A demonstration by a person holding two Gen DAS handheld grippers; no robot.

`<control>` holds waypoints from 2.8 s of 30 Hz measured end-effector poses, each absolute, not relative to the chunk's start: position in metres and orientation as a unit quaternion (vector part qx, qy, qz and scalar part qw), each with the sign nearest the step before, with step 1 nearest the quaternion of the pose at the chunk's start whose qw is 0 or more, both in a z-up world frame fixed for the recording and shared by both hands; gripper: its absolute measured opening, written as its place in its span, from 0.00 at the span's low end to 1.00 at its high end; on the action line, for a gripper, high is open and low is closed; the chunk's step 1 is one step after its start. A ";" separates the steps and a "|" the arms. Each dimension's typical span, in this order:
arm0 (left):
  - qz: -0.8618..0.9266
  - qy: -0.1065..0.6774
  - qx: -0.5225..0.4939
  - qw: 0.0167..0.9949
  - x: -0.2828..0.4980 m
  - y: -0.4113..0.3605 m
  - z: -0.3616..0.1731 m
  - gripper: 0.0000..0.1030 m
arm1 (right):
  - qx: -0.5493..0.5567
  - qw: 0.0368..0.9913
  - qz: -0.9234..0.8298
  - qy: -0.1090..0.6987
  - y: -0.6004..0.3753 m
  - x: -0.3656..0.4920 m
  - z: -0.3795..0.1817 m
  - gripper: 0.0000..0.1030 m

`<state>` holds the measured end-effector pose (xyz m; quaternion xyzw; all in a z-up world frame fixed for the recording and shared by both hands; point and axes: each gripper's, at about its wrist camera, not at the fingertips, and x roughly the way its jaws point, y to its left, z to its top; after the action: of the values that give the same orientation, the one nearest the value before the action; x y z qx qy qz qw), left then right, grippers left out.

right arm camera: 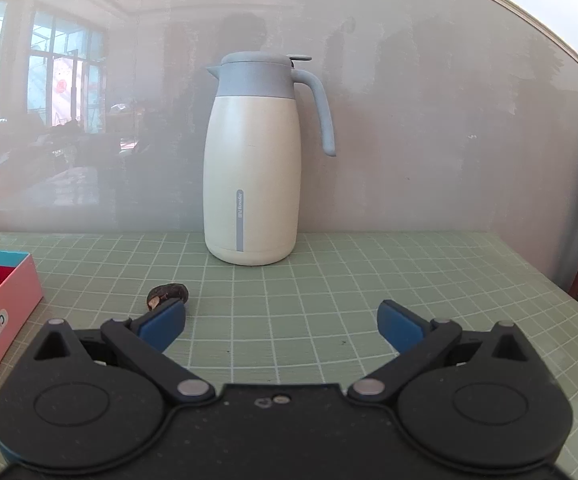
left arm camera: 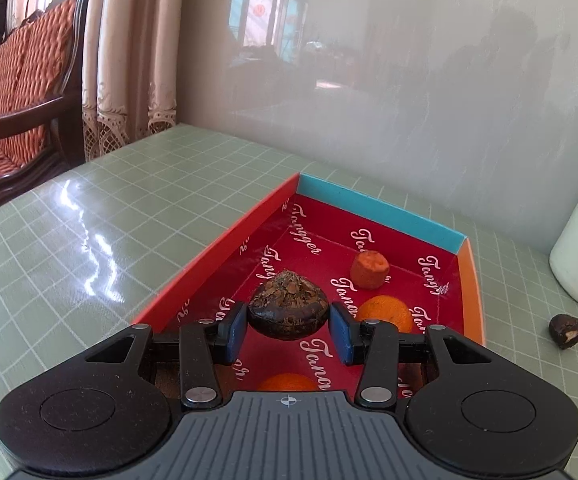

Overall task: Organize fruits
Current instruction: 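Close the left tool on the brown kiwi and carry it over the box, then lower the kiwi into the box and open the left tool, then move the right tool to the dark brown fruit and close on it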

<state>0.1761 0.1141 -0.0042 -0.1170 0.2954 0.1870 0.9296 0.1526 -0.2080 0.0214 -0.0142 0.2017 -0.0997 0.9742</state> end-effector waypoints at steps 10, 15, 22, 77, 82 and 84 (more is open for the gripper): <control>0.192 0.302 -0.119 0.926 0.176 0.114 -0.004 0.43 | -0.020 0.975 -0.100 0.200 -0.207 0.149 0.022 1.00; 0.190 0.300 -0.126 0.926 0.175 0.113 -0.002 0.43 | -0.019 0.975 -0.101 0.198 -0.210 0.147 0.023 1.00; 0.184 0.283 -0.116 0.934 0.169 0.105 0.004 0.43 | -0.015 0.975 -0.103 0.197 -0.212 0.145 0.024 1.00; 0.109 0.228 0.034 0.967 0.079 0.014 0.007 0.94 | -0.006 0.972 -0.019 0.233 -0.200 0.162 0.013 1.00; 0.126 0.224 0.027 0.966 0.075 0.030 0.009 0.94 | -0.012 0.971 -0.010 0.239 -0.186 0.168 0.010 1.00; 0.133 0.222 0.026 0.966 0.074 0.037 0.010 0.94 | -0.016 0.970 -0.006 0.241 -0.180 0.171 0.008 1.00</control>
<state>0.0736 0.0365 0.0099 0.0262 0.2222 0.1332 0.9655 0.1713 -0.1799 0.0084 -0.0163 0.2413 -0.0061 0.9703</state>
